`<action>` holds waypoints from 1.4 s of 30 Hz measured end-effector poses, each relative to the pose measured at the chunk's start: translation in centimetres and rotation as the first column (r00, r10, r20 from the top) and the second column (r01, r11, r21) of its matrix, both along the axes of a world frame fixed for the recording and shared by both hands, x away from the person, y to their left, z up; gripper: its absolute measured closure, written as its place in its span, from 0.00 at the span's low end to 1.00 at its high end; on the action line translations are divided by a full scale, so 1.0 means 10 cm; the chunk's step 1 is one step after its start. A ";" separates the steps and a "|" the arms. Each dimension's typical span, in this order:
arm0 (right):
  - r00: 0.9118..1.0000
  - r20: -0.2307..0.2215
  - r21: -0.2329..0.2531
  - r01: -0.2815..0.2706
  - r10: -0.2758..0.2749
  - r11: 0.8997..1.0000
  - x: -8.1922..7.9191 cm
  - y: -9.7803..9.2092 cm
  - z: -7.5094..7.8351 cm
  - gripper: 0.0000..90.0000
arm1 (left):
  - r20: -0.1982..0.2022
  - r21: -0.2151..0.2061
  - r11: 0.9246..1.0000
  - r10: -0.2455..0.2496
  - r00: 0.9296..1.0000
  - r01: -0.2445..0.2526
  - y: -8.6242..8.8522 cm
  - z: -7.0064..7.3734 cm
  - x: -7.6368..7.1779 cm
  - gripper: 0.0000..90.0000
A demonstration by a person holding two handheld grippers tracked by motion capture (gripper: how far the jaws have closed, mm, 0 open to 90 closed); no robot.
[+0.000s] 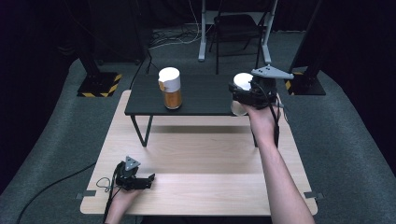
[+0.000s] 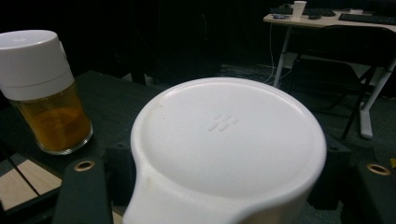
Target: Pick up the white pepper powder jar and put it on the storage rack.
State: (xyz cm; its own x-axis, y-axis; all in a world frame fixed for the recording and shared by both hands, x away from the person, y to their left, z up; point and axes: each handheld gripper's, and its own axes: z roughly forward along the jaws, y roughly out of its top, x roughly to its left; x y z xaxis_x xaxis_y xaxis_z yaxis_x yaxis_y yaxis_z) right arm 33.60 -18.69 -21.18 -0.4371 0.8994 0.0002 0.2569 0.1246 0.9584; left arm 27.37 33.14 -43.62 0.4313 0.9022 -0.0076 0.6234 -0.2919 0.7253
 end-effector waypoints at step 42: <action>0.999 -0.033 0.066 0.019 -0.016 0.998 0.23 0.03 0.00 0.04 | -0.001 0.000 1.000 -0.001 1.000 0.001 0.00 0.00 0.00 0.03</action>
State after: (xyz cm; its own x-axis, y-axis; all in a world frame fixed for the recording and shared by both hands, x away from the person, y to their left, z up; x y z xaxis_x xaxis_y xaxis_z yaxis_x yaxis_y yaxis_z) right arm 35.86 -18.43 -21.15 -0.4201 0.9045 0.0742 0.2894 0.0560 0.9556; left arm 27.38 33.15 -43.62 0.4325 0.9016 -0.0082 0.6234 -0.2925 0.7252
